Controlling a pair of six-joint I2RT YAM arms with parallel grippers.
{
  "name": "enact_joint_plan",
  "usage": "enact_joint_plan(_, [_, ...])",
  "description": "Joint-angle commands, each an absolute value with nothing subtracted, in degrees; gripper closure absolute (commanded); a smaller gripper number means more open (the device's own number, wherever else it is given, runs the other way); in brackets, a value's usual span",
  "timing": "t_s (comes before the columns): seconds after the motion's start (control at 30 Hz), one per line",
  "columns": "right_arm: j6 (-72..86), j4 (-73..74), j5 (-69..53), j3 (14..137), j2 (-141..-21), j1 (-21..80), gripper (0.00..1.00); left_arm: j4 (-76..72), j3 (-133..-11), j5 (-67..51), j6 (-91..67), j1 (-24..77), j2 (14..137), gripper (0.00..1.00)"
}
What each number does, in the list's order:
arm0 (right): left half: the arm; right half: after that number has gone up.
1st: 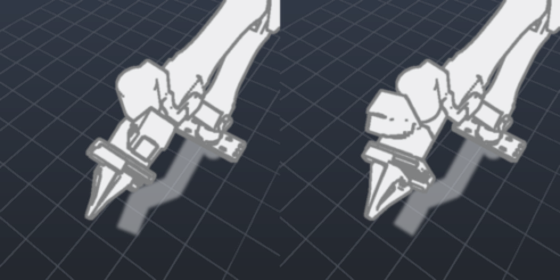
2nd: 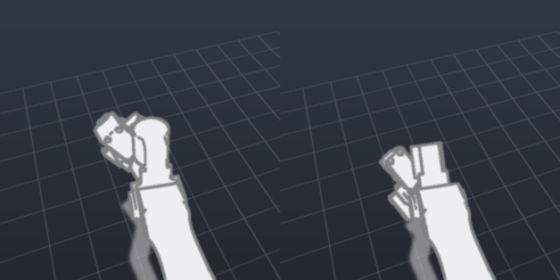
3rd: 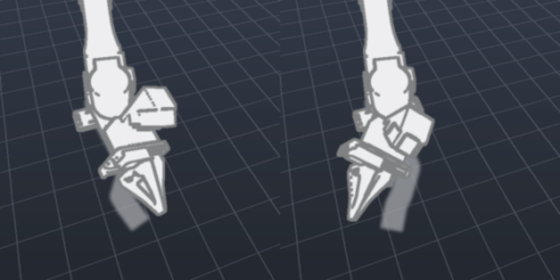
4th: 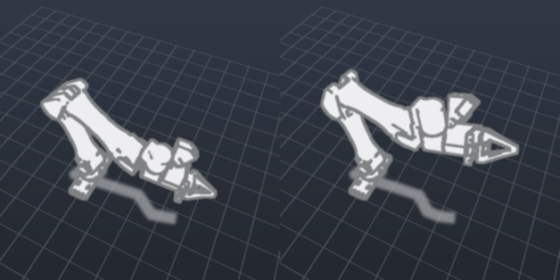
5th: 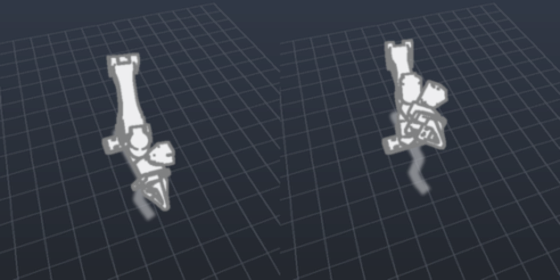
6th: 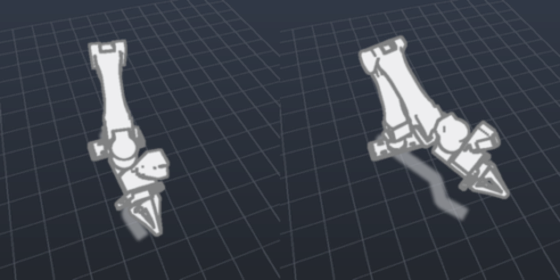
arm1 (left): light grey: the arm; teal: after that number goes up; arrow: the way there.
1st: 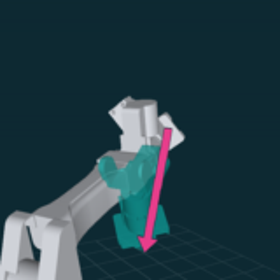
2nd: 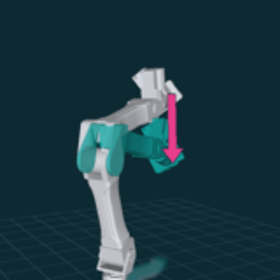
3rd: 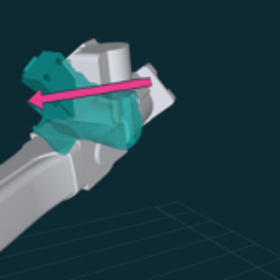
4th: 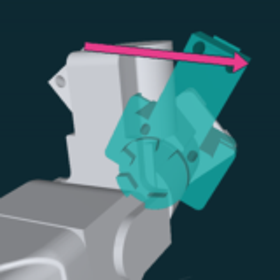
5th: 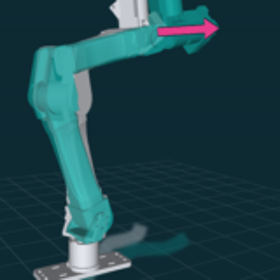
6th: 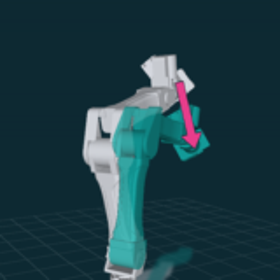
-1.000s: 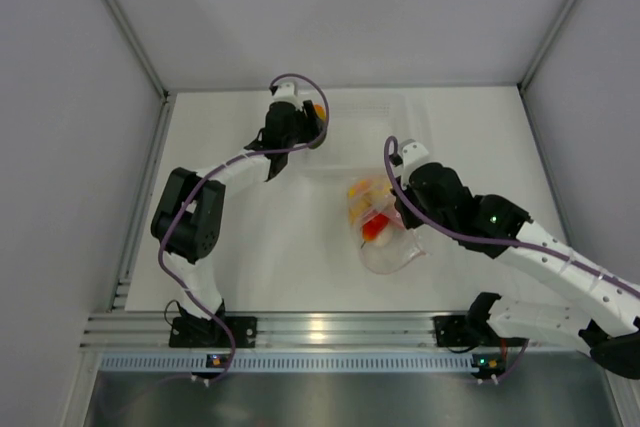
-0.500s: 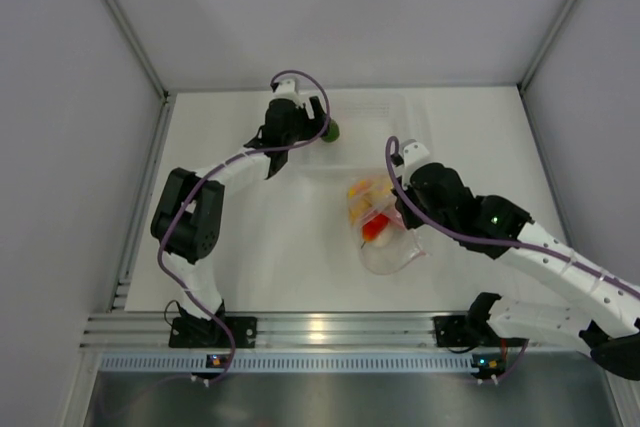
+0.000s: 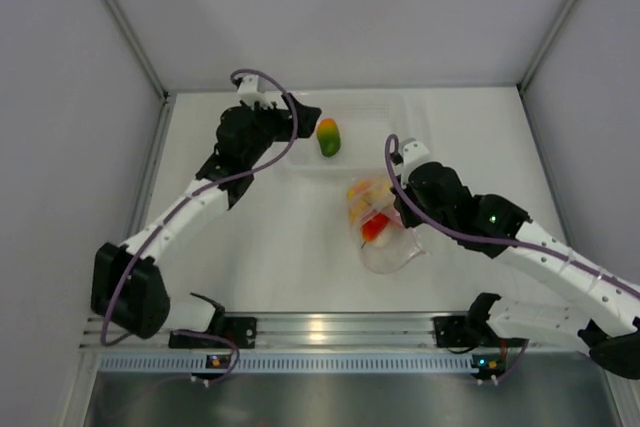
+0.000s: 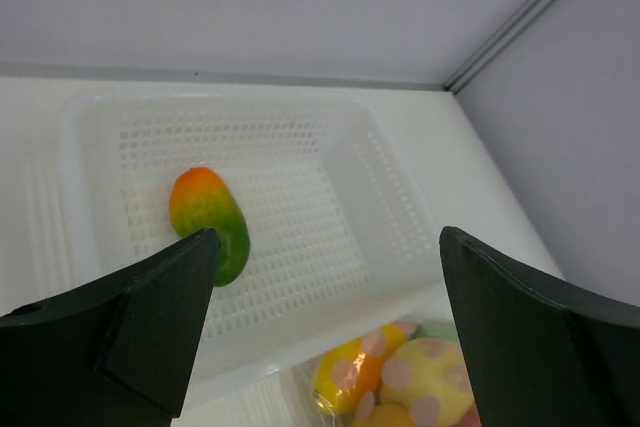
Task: Open the zip-top bag and remove the fake food
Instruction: Place the fake fruit in the bin, then pick up the fake fruit from the zipper food storage bag.
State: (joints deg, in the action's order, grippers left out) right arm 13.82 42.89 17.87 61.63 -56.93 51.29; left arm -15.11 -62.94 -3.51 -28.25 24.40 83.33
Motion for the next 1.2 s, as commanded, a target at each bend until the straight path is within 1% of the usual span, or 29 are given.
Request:
enact_joint_plan(0.0, [15.2,40.3,19.4,64.9,-57.5,50.5,1.0,-16.6,-57.5,-8.1,-28.9,25.6,71.9,0.04])
enact_joint_plan(0.03, [15.5,40.0,19.6,65.1,-57.8,50.4,1.0,-16.2,-54.6,-8.2,-29.0,26.0,67.3,0.05])
enact_joint_plan(0.1, [15.6,39.9,19.6,66.5,-58.4,50.4,1.0,-15.1,-52.2,-8.3,-28.3,28.1,63.0,0.07])
enact_joint_plan(0.13, [15.9,40.0,19.6,67.1,-59.3,50.3,1.0,-13.6,-50.5,-6.3,-26.9,30.6,58.8,0.08])
enact_joint_plan(0.2, [16.3,40.2,19.4,68.8,-60.2,50.3,1.0,-12.1,-49.4,-3.3,-24.1,34.4,55.2,0.1])
enact_joint_plan(0.23, [16.9,40.3,19.3,69.4,-60.9,50.3,1.0,-10.6,-49.2,-0.6,-21.9,38.8,52.7,0.1])
enact_joint_plan(0.33, [18.9,39.9,19.2,71.2,-61.4,50.4,1.0,-7.2,-49.1,4.5,-20.2,45.7,49.2,0.14])
enact_joint_plan(0.37, [19.3,39.3,18.9,71.4,-61.3,50.4,1.0,-6.6,-49.0,5.3,-19.6,50.3,48.8,0.16])
enact_joint_plan(0.43, [21.4,38.3,18.9,71.7,-61.1,50.4,1.0,-5.1,-49.7,9.0,-18.7,55.3,48.9,0.17])
enact_joint_plan(0.47, [22.1,37.4,18.7,71.7,-60.8,50.4,1.0,-3.1,-51.1,14.4,-17.1,60.8,49.8,0.18])
enact_joint_plan(0.5, [22.8,37.0,18.8,71.9,-60.7,50.4,1.0,-2.3,-51.8,17.4,-16.1,63.6,50.5,0.18])
enact_joint_plan(0.53, [24.6,36.8,18.8,72.2,-60.8,50.5,1.0,-1.1,-53.0,20.4,-14.2,69.6,52.3,0.18])
enact_joint_plan(0.57, [25.5,37.6,19.4,72.6,-61.1,50.5,1.0,-0.4,-53.9,27.9,-13.5,72.7,52.9,0.19])
enact_joint_plan(0.6, [26.2,38.0,19.4,74.0,-61.5,50.4,1.0,-0.2,-55.2,30.7,-12.7,75.7,53.4,0.19])
enact_joint_plan(0.63, [27.1,38.5,19.5,74.7,-62.1,50.4,1.0,-0.2,-55.9,33.4,-10.9,81.2,54.2,0.19])
enact_joint_plan(0.73, [28.8,38.6,19.5,76.7,-62.3,50.9,1.0,5.2,-60.5,38.8,-10.4,88.3,57.9,0.19])
enact_joint_plan(0.83, [30.2,39.7,19.3,79.9,-63.3,51.2,1.0,11.1,-65.9,44.2,-10.7,92.4,63.2,0.19])
enact_joint_plan(0.93, [31.3,40.6,19.0,82.9,-64.1,52.1,1.0,13.3,-67.4,50.2,-12.6,94.2,65.9,0.2])
enact_joint_plan(1.0, [32.5,40.2,19.3,83.7,-64.0,52.6,1.0,13.2,-67.8,51.6,-13.5,94.1,66.4,0.23])
enact_joint_plan(1.1, [33.1,39.5,19.0,83.9,-64.1,53.6,1.0,14.3,-69.1,56.9,-13.5,93.8,67.2,0.29])
enact_joint_plan(1.13, [33.1,39.2,18.2,83.9,-64.1,54.0,1.0,15.0,-69.4,56.3,-14.6,92.6,66.8,0.33])
enact_joint_plan(1.17, [33.0,39.1,17.9,83.3,-64.1,54.2,1.0,15.3,-69.2,55.2,-14.7,91.9,66.2,0.35])
